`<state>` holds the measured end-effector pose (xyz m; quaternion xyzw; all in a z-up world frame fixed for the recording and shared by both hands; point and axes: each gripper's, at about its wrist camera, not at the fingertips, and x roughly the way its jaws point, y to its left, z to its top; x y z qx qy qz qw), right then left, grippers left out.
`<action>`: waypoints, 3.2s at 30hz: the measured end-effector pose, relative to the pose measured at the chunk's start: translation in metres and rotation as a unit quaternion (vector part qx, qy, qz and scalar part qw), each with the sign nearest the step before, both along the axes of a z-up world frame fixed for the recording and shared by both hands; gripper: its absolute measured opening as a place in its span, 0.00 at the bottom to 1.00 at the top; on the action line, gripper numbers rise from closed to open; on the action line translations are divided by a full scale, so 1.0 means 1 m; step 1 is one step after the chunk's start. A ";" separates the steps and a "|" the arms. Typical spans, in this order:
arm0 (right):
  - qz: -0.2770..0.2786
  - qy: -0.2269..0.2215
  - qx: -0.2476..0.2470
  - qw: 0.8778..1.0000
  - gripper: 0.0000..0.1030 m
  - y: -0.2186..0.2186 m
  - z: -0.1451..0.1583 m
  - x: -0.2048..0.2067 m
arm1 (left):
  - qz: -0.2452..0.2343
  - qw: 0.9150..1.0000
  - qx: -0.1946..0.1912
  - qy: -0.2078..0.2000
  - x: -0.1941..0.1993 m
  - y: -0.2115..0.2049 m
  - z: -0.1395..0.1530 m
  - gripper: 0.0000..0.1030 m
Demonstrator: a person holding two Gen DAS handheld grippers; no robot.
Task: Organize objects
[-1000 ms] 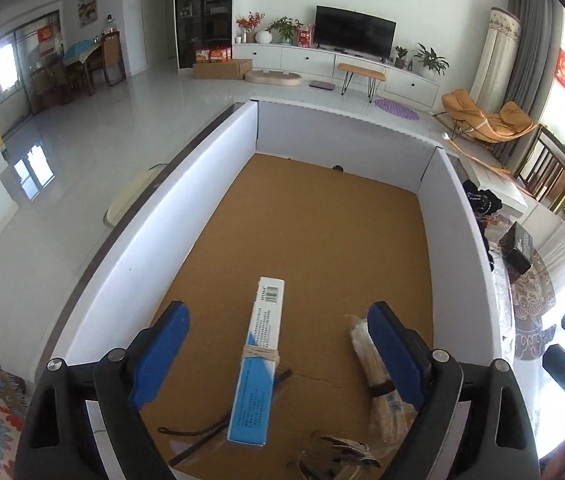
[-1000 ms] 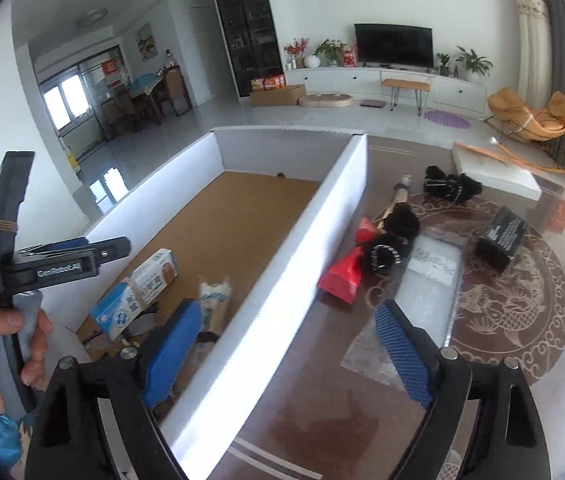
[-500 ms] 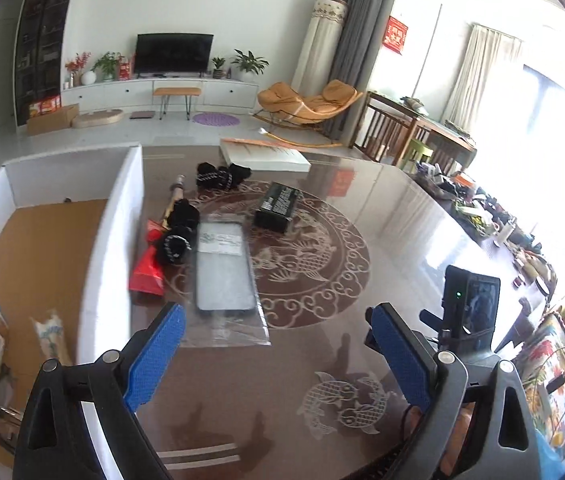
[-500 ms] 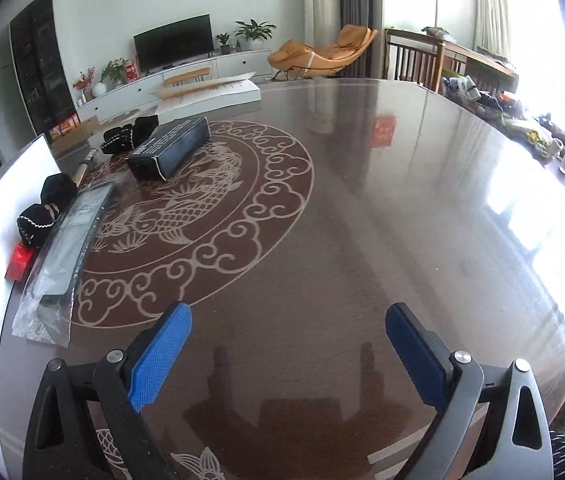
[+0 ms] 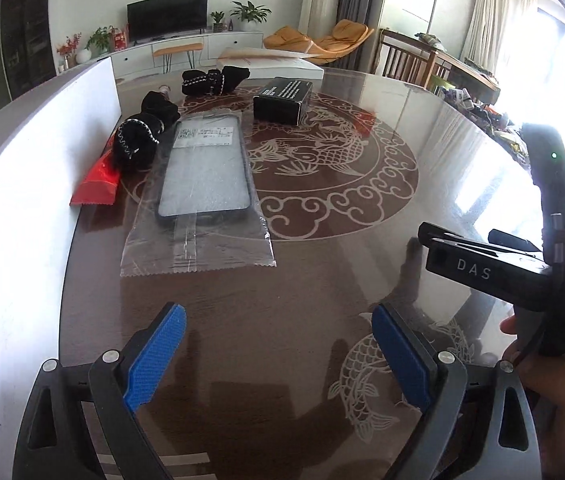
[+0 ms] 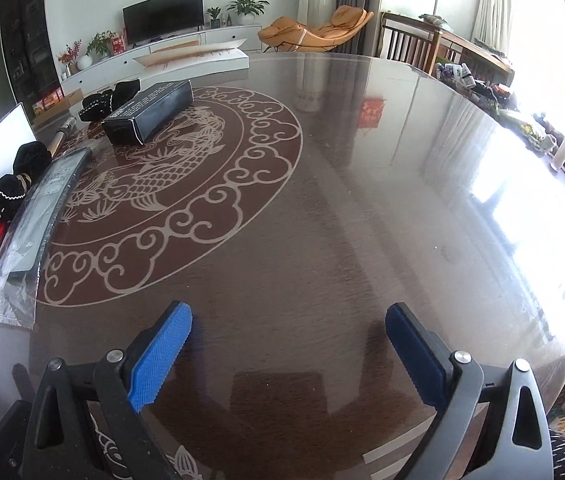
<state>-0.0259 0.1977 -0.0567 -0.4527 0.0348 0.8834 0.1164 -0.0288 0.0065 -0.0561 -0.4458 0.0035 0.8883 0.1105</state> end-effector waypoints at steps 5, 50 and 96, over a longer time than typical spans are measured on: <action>-0.004 -0.001 -0.015 1.000 0.96 0.003 -0.001 0.000 | 0.008 1.000 0.000 -0.007 -0.001 -0.006 -0.011 0.92; -0.002 -0.004 -0.018 1.000 1.00 0.002 -0.004 -0.001 | 0.001 0.999 -0.049 0.008 0.003 0.009 -0.015 1.00; -0.002 -0.004 -0.019 1.000 1.00 0.002 -0.004 -0.002 | 0.077 0.994 -0.056 -0.054 -0.168 -0.011 -0.017 0.83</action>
